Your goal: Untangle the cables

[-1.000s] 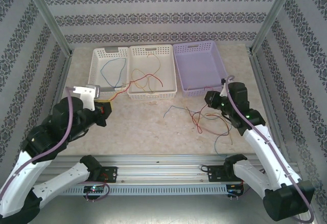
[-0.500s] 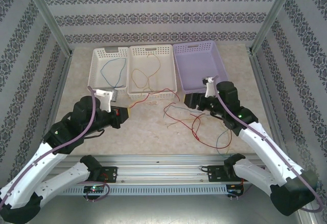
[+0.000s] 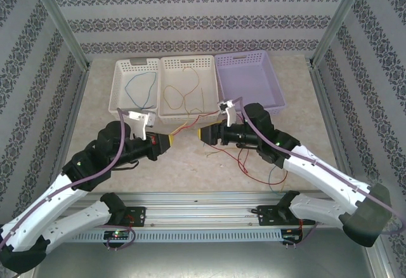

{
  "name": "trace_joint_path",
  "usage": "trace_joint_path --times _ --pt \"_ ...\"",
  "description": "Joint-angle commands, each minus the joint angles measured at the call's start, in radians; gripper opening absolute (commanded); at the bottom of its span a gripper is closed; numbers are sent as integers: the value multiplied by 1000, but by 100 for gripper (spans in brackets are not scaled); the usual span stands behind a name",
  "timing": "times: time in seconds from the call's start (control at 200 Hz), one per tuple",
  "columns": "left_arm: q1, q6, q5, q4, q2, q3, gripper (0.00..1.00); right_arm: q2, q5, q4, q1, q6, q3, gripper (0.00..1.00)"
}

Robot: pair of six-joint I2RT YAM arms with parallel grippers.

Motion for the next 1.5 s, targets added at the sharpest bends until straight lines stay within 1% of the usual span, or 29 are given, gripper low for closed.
trace_joint_path --times 0.0,0.13,0.245,0.445,0.625,0.744,0.854,0.984,1.179,1.264,1.354,1.424,1.494 --pt "-48 -25 -25 89 -3 -37 0 -2 29 187 5 120 -51 67" --pt "-104 -36 -56 141 -1 -79 0 -1 41 300 17 159 -90 67" --pt "-146 -39 -87 166 3 -101 0 3 61 329 38 164 -100 65" --pt "-185 -36 -123 196 -9 -124 0 8 111 332 50 174 -123 55" --pt "-202 -39 -143 208 -14 -140 0 -6 162 311 53 175 -131 35" --pt "-207 -46 -141 219 -15 -159 0 -24 190 292 54 166 -134 14" --pt "-212 -57 -139 229 -17 -184 0 -42 204 269 58 147 -130 0" --pt "-215 -70 -142 230 -32 -216 0 -65 233 224 60 118 -122 0" --pt "-215 -80 -141 229 -55 -245 1 -66 234 151 65 79 -114 0" --pt "-215 -81 -140 220 -58 -247 5 -70 251 58 70 31 -94 0" --pt "-215 -80 -146 211 -69 -253 11 -91 295 -40 71 -6 -85 0" --pt "-215 -79 -150 207 -77 -255 14 -115 314 -67 70 -20 -98 0" --pt "-215 -76 -153 207 -80 -259 20 -129 317 -72 70 -21 -112 0"
